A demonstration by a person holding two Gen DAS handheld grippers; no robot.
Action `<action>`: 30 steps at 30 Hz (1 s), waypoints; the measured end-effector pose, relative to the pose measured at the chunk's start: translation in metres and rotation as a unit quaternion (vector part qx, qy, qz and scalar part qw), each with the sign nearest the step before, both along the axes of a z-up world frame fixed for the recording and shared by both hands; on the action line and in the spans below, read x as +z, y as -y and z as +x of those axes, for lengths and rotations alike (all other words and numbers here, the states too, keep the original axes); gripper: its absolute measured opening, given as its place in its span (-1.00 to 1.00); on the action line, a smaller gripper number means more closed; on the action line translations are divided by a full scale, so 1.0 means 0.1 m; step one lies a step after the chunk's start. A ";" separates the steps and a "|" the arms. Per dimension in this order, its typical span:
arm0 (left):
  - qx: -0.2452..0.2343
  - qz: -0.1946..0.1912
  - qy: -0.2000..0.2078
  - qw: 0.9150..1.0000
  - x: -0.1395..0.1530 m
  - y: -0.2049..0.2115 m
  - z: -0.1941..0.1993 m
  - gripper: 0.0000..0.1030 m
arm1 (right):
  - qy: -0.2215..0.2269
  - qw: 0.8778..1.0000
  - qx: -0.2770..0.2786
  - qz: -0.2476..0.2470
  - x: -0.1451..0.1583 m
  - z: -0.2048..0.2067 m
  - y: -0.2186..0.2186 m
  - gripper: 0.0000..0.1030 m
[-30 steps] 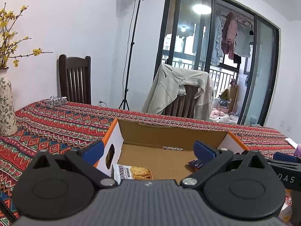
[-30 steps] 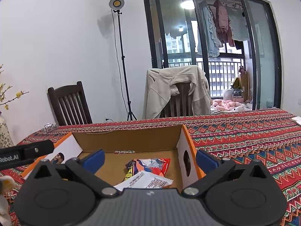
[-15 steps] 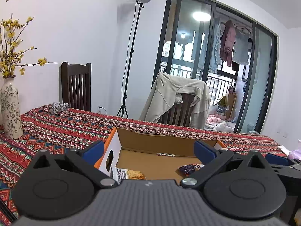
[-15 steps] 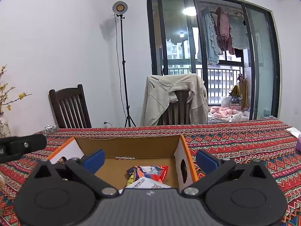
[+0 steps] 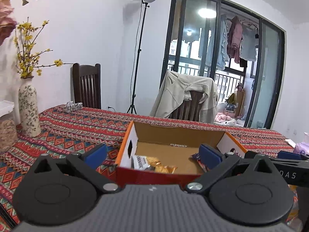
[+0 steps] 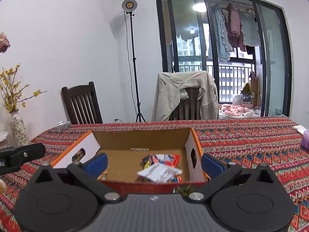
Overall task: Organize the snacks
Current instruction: 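Move both grippers back toward the remaining snack pile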
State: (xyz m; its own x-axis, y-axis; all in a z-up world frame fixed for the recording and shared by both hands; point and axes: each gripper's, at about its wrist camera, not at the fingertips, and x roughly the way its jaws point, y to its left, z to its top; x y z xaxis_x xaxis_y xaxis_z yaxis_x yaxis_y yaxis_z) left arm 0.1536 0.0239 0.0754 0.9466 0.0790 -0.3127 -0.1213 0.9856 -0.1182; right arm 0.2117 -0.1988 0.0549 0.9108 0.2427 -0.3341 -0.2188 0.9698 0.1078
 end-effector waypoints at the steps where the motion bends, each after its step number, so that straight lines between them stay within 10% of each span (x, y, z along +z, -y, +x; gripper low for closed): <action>1: 0.000 0.000 -0.001 1.000 -0.01 -0.02 -0.04 1.00 | -0.003 1.000 0.001 0.000 -0.02 -0.04 0.00 1.00; 30: 0.019 0.001 -0.074 0.997 -0.83 -0.60 -0.77 1.00 | -0.117 0.991 0.036 -0.058 -0.77 -0.77 0.08 1.00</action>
